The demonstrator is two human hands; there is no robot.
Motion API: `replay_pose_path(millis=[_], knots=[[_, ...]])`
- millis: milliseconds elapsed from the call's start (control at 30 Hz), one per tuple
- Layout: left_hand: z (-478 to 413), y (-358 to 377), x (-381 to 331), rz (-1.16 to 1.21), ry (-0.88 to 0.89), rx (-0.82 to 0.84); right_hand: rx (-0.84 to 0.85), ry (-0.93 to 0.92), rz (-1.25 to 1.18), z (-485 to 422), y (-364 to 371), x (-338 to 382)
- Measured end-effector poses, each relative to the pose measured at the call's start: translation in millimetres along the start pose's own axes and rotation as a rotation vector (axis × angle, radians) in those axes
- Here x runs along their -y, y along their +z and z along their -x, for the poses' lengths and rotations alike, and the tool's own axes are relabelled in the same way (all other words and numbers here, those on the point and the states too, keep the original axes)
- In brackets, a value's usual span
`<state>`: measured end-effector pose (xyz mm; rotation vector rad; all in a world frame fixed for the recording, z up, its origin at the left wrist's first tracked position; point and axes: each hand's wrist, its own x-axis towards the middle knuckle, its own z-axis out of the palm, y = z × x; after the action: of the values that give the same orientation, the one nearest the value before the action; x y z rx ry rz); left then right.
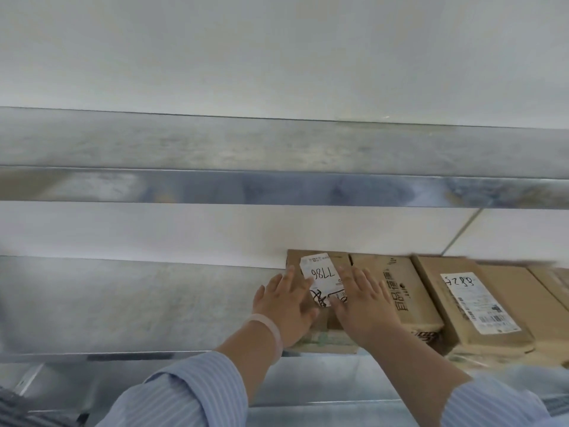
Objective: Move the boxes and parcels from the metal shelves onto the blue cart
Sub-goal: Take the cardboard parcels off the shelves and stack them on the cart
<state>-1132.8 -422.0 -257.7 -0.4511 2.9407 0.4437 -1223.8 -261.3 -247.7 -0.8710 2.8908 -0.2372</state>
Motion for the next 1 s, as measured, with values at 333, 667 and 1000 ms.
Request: replay_pose_path(millis=[333, 667, 1000], knots=[[12.3, 11.7, 25.7, -0.059, -0.086, -0.041, -0.012, -0.115, -0.008, -11.6, 26.6, 8.4], [18.8, 14.9, 53.6, 0.147, -0.259, -0.150, 0.137, -0.113, -0.290, -29.4, 48.0, 35.4], [16.0, 27.3, 66.2, 0.731, -0.264, -0.113, 0.129, -0.028, -0.603, -40.4, 58.2, 50.5]])
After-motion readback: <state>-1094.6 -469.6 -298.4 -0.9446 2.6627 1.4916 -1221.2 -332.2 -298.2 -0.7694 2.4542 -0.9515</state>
